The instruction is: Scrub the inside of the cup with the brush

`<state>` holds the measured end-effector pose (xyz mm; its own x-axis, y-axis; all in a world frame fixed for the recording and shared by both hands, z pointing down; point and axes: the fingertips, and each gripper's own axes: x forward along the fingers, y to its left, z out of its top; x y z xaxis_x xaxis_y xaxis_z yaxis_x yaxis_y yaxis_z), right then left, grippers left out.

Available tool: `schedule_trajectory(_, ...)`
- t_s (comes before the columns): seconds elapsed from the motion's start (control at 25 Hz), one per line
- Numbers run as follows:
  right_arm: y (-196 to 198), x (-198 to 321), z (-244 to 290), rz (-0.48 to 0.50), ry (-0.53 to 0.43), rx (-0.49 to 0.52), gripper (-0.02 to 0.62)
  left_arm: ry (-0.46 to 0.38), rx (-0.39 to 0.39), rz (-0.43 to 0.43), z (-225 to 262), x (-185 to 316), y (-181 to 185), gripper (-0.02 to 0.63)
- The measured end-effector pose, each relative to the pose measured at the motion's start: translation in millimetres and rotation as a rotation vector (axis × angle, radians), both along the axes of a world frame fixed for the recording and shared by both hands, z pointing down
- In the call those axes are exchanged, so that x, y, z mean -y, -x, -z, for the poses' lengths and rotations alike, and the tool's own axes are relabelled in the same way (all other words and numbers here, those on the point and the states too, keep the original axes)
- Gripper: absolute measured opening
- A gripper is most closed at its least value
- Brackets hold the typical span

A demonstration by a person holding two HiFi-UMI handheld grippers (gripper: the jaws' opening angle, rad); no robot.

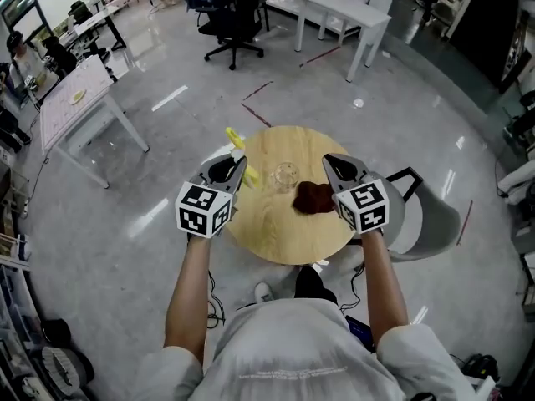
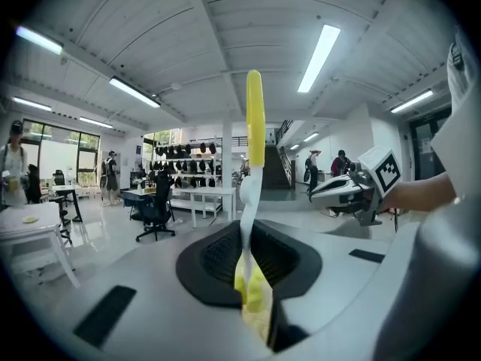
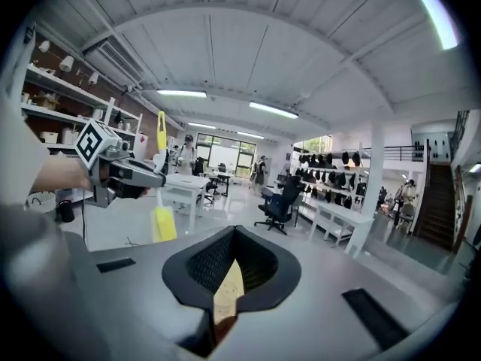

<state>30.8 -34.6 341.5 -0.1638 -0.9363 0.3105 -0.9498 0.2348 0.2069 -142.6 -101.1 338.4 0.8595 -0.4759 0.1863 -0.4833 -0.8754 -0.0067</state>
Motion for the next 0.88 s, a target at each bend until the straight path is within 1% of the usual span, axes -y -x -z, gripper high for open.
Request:
schedule_trajectory(0.12,17,-16,31,0.034,-0.046,-0.003,0.028,-0.058,0.003,-0.004,19,-14,9,0.051)
schedule_trajectory(0.28,23,-37,63,0.043,-0.102,-0.037,0.028,-0.119,0.0,0.003,41,-30,17,0.051)
schedule_trajectory(0.44,31,-57,85,0.06,-0.138,-0.07,0.028,-0.166,-0.019,0.008,67,-49,26,0.051)
schedule_trajectory(0.6,33,-70,92,0.064,-0.142,-0.12,0.028,-0.214,-0.003,-0.001,85,-68,28,0.051)
schedule_trajectory(0.72,37,-76,90,0.07,-0.14,-0.112,0.028,-0.241,0.023,-0.007,85,-78,29,0.051)
schedule_trajectory(0.88,41,-81,88,0.084,-0.142,-0.097,0.028,-0.242,0.032,-0.009,82,-85,29,0.051)
